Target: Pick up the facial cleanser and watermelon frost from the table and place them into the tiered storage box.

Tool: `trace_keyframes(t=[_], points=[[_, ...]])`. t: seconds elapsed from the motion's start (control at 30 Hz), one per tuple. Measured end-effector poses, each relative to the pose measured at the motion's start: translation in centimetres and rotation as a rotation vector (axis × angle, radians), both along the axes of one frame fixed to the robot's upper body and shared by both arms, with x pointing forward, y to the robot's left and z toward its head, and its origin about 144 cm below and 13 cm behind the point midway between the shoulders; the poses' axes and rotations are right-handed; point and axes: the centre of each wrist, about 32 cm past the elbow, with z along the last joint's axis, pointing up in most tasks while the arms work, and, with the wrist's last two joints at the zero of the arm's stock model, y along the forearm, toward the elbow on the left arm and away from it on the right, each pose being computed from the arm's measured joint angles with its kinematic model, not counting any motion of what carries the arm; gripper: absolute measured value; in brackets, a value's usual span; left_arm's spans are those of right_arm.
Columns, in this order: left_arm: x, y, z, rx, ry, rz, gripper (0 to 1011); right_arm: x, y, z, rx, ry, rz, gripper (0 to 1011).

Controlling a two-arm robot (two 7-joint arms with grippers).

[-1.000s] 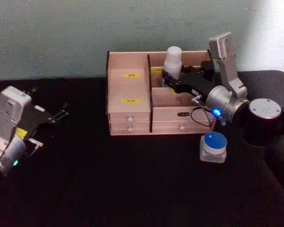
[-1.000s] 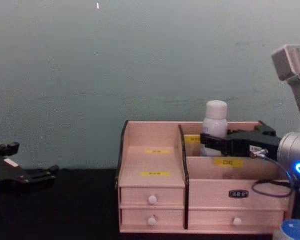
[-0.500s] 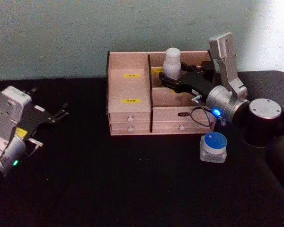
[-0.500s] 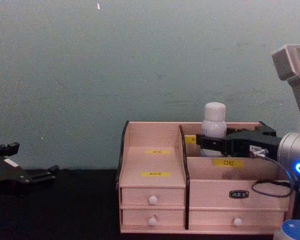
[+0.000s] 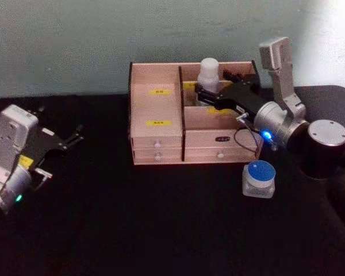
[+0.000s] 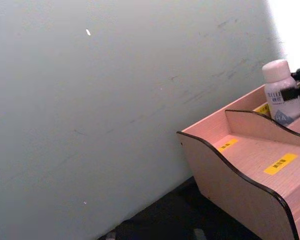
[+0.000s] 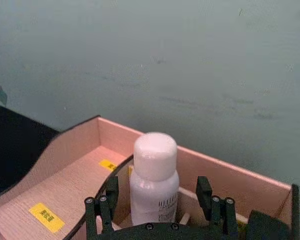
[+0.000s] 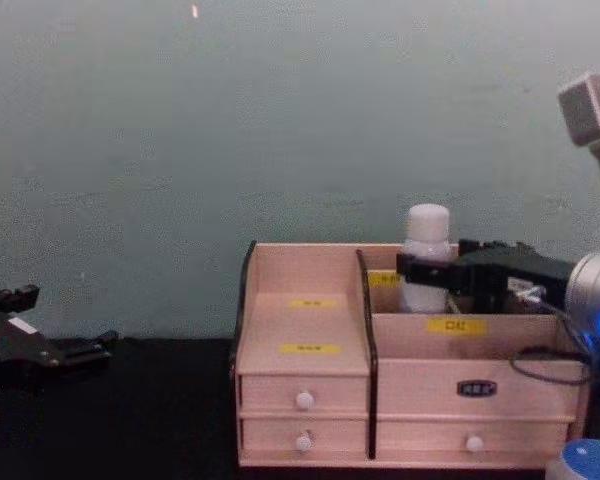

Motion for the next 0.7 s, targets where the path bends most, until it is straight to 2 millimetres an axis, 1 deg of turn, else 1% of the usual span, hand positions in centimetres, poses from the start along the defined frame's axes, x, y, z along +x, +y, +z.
trace_keyframes(t=[0.17, 0.37, 0.6, 0.7], points=[[0.0, 0.0, 0.0, 0.000, 0.000, 0.000, 1001, -0.7, -0.4, 0.7, 0.008, -0.034, -0.002, 1000], [0.0, 0.0, 0.0, 0.000, 0.000, 0.000, 1001, -1.9, -1.5, 1.7, 0.017, -0.072, -0.012, 1000], [0.0, 0.0, 0.0, 0.000, 0.000, 0.000, 1001, -4.0, -3.7, 2.9, 0.034, -0.066, 0.008, 1000], [0.0, 0.0, 0.0, 0.000, 0.000, 0.000, 1001, -5.3, -5.1, 3.2, 0.027, -0.037, 0.023, 1000]])
